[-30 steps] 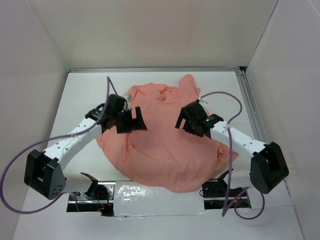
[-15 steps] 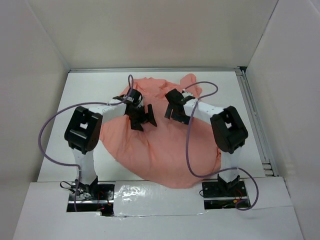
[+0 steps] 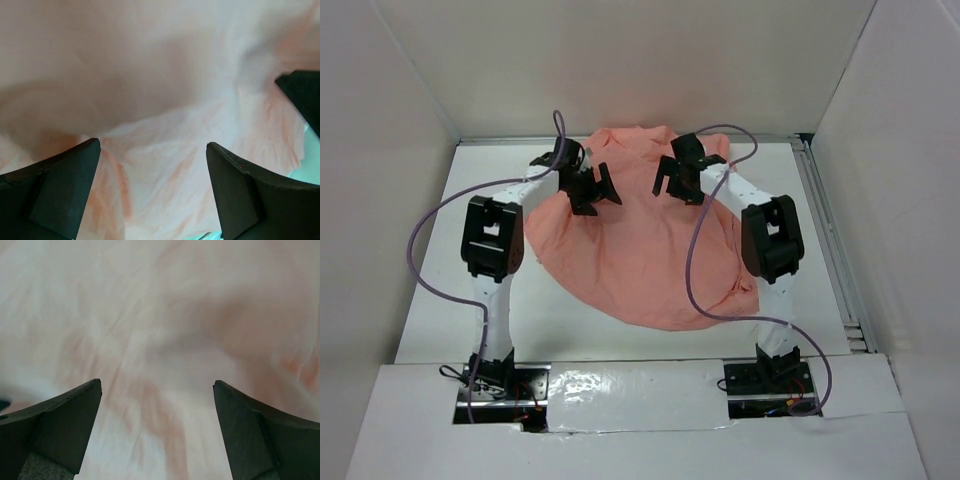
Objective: Zip up the jacket
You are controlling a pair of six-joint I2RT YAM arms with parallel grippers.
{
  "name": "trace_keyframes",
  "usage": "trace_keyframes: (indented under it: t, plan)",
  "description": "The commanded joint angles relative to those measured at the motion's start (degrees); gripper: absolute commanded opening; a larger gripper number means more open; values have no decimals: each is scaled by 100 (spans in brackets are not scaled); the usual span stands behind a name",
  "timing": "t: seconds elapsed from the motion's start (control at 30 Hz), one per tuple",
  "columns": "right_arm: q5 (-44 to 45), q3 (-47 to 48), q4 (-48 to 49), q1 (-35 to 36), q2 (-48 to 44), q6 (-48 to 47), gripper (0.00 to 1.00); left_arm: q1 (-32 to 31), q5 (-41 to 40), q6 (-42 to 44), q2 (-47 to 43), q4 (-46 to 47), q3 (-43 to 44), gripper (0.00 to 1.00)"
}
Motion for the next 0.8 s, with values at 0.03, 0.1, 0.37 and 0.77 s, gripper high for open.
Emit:
trace_keyframes:
  t: [0.03, 0.1, 0.37, 0.77]
  plan:
    - [-359, -789, 296, 363, -1633, -337, 100, -41, 128, 75, -1282, -87, -425, 99]
    - [-263, -1371, 384, 381, -2509, -118, 100, -6, -117, 48, -1732, -51, -1092, 99]
    - [1010, -5176, -560, 259, -5676, 1954, 100, 1285, -4, -348, -3930, 203, -3684, 99]
    - [889, -6278, -820, -1008, -5891, 2073, 91, 3255, 207, -382, -3291, 388, -3329, 99]
